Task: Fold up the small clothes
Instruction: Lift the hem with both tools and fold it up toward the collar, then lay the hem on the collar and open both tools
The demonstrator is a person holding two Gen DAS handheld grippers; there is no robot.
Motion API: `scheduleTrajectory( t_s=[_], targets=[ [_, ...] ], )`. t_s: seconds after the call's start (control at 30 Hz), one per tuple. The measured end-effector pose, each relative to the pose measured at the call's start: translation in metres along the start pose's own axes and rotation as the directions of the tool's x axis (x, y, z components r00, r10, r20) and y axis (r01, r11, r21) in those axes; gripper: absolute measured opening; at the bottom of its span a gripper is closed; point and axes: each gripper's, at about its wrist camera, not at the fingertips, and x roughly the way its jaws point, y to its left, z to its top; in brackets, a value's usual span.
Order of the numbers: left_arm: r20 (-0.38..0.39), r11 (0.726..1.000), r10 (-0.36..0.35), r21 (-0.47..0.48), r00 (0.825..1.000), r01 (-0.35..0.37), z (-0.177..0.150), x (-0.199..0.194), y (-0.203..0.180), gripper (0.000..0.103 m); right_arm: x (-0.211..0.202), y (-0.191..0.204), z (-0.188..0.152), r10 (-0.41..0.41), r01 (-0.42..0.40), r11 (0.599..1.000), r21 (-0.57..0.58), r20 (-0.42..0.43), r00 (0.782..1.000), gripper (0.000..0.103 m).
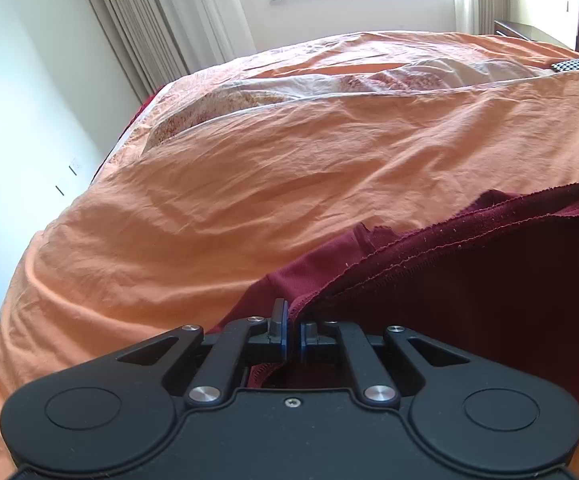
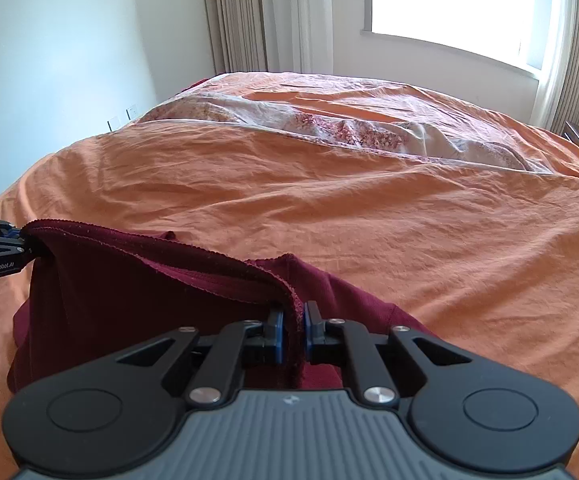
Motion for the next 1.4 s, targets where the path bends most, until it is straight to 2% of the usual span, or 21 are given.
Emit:
scheduleTrajectory(
  t_s=[0.3, 0.43, 0.53, 0.57, 0.6, 0.63, 0.7, 0.77, 0.93, 1.03, 1.1, 1.27, 1.4],
  targets=[
    [-0.079, 0.999, 0.007, -0.050, 0.997, -0.011, 0.016, 0.051, 0.001, 0.007, 0.043, -0.010, 0.011, 0.003, -0.003, 1.000, 0.000, -0.029, 1.000, 0.013],
    [-0.109, 0.996, 0.017, -0.087, 0.994, -0.027, 0.014, 0.064, 0.003, 0.018, 0.057, -0.013, 0.009, -0.004, 0.004, 1.000, 0.017, -0.041, 0.999, 0.016],
    [-0.109, 0.987, 0.004, -0.160, 0.994, -0.022, 0.012, 0.066, 0.012, 0.045, 0.058, -0.015, 0.007, -0.005, 0.006, 0.999, 0.038, -0.028, 1.000, 0.029],
    [-0.099, 0.982, -0.015, -0.190, 0.995, -0.004, 0.013, 0.065, 0.016, 0.055, 0.058, -0.016, 0.006, -0.005, 0.006, 0.999, 0.044, -0.019, 1.000, 0.039],
    [-0.092, 0.975, -0.027, -0.220, 0.995, 0.006, 0.013, 0.064, 0.020, 0.059, 0.057, -0.017, 0.006, -0.006, 0.006, 0.999, 0.052, -0.010, 1.000, 0.051],
    [-0.082, 0.969, -0.032, -0.246, 0.996, 0.011, 0.013, 0.062, 0.024, 0.063, 0.055, -0.019, 0.006, -0.004, 0.004, 0.998, 0.062, 0.004, 1.000, 0.058],
    [-0.062, 0.963, -0.027, -0.270, 0.998, 0.009, 0.013, 0.058, 0.029, 0.068, 0.051, -0.022, 0.005, -0.003, 0.001, 0.997, 0.080, 0.031, 1.000, 0.077],
    [-0.041, 0.958, -0.016, -0.288, 0.999, 0.004, 0.013, 0.054, 0.035, 0.081, 0.046, -0.025, 0.004, 0.002, -0.007, 0.996, 0.092, 0.052, 0.999, 0.084],
    [-0.015, 0.954, 0.046, -0.295, 0.999, -0.048, 0.005, 0.044, 0.045, 0.100, 0.039, -0.033, -0.009, -0.015, 0.011, 0.995, 0.100, 0.042, 0.999, 0.090],
    [-0.028, 0.956, 0.072, -0.284, 0.997, -0.077, -0.009, 0.043, 0.047, 0.102, 0.042, -0.040, -0.023, -0.050, 0.051, 0.992, 0.114, -0.004, 0.999, 0.091],
    [-0.064, 0.959, 0.080, -0.269, 0.995, -0.094, -0.021, 0.049, 0.046, 0.102, 0.047, -0.047, -0.031, -0.081, 0.086, 0.988, 0.129, -0.047, 0.996, 0.091],
    [-0.171, 0.957, 0.148, -0.225, 0.974, -0.185, -0.047, 0.069, 0.043, 0.102, 0.058, -0.064, -0.055, -0.190, 0.214, 0.965, 0.151, -0.157, 0.969, 0.091],
    [-0.209, 0.945, 0.161, -0.250, 0.965, -0.212, -0.057, 0.078, 0.055, 0.103, 0.046, -0.074, -0.073, -0.234, 0.259, 0.949, 0.178, -0.153, 0.960, 0.097]
  ],
)
